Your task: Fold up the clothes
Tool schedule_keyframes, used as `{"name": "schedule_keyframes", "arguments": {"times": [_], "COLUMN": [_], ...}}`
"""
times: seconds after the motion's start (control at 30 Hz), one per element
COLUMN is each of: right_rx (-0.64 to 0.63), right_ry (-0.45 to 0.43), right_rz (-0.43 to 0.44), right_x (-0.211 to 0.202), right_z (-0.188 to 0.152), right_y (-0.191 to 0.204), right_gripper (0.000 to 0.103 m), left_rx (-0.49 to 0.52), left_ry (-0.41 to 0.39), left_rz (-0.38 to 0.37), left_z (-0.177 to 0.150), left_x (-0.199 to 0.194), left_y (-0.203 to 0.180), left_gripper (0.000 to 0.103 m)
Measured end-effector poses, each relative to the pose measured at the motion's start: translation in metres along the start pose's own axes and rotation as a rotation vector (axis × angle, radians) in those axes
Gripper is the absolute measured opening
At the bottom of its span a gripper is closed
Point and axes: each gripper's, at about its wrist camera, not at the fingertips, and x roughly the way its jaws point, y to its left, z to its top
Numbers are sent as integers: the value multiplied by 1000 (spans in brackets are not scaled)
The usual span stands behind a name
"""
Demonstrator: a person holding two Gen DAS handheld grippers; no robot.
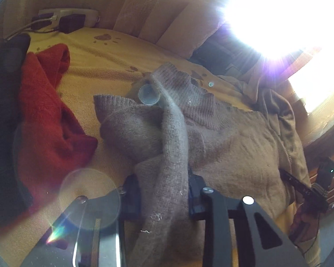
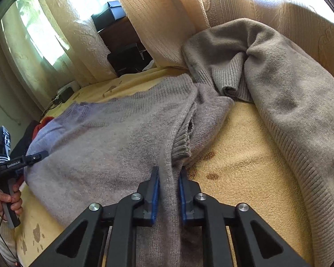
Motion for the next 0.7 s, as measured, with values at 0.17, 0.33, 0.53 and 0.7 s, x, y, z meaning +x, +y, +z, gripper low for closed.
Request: {"name": "schedule_keyframes", "arguments": {"times": [0.17, 0.33, 0.53, 0.7], "right_rx": [28, 5, 5, 106], "right_ry": [-21, -25, 8, 75], "right_rz": [87, 115, 82, 114], "right_x": [-32, -70, -62, -47], "right_z": [-1, -11, -25, -49], "right_y": [4, 17, 6, -20], "right_gripper": [14, 14, 16, 51], "left_rx": [-28, 37, 37, -61], "left_ry": [15, 15, 48, 111], "left_rz": [-70, -108, -86, -119], "left_z": [0, -4, -13, -30], "left_x": [-20, -54, -51, -28], "left_y": [-4, -24, -20, 10], "left_gripper": [23, 23, 24, 32]}}
